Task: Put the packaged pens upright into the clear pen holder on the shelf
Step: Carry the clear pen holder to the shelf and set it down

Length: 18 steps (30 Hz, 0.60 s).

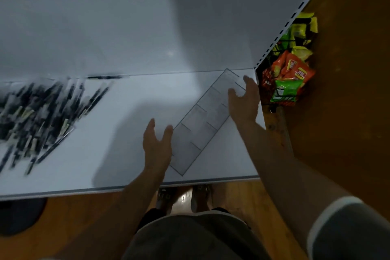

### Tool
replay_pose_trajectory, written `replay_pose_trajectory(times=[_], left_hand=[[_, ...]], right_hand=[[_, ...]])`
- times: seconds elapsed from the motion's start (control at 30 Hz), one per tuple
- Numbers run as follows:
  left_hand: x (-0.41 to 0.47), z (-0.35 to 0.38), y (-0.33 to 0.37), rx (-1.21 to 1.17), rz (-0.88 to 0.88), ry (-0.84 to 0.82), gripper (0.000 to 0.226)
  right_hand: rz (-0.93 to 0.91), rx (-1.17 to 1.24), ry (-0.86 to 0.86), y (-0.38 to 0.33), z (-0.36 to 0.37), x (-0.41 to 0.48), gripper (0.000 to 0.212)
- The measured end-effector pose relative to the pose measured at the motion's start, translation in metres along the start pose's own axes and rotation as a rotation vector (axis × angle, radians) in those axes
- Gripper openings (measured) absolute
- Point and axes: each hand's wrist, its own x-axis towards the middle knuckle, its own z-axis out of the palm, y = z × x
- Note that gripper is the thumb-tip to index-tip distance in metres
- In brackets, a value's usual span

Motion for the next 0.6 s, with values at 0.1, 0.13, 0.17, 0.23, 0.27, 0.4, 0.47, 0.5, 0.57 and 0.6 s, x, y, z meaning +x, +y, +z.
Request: replay_pose_trajectory(times=[0.1, 0.13, 0.17, 0.23, 0.27, 0.4, 0.47, 0.5, 0.57, 0.6], left_hand=[[-0.026, 0.005, -0.014, -0.154, -0.082, 0.083, 0.059], [-0.031, 0.010, -0.019, -0.189, -0.106, 0.094, 0.058], [-0.034, 0.015, -0.021, -0.221, -0.118, 0.092, 0.057], [-0.036, 0.027, -0.021, -0.264, -0.111, 0.076, 0.056], [-0.034, 0.032, -0.019, -0.285, -0.096, 0.080, 0.056], [0.002, 0.032, 0.000, -0.366, -0.060, 0.098, 0.059], [0.030, 0.026, 0.013, -0.355, -0.033, 0.096, 0.059], [0.044, 0.023, 0.018, -0.345, -0.011, 0.089, 0.060], [0.065, 0.017, 0.027, -0.282, 0.018, 0.041, 0.060], [0.070, 0.015, 0.028, -0.235, 0.022, 0.018, 0.060]], right_hand=[[-0.009, -0.117, -0.130, -0.007, 0.000, 0.031, 0.063], [-0.005, -0.125, -0.185, -0.008, -0.001, 0.039, 0.064], [0.007, -0.121, -0.250, -0.008, -0.002, 0.045, 0.063], [0.051, -0.106, -0.360, -0.002, -0.004, 0.053, 0.061], [0.060, -0.120, -0.373, 0.002, -0.005, 0.054, 0.059], [0.056, -0.112, -0.266, 0.022, -0.017, 0.054, 0.049], [0.067, -0.074, -0.220, 0.038, -0.027, 0.049, 0.054], [0.072, -0.055, -0.194, 0.047, -0.031, 0.046, 0.059], [0.110, -0.034, -0.179, 0.050, -0.038, 0.033, 0.061], [0.127, -0.018, -0.180, 0.049, -0.042, 0.025, 0.056]])
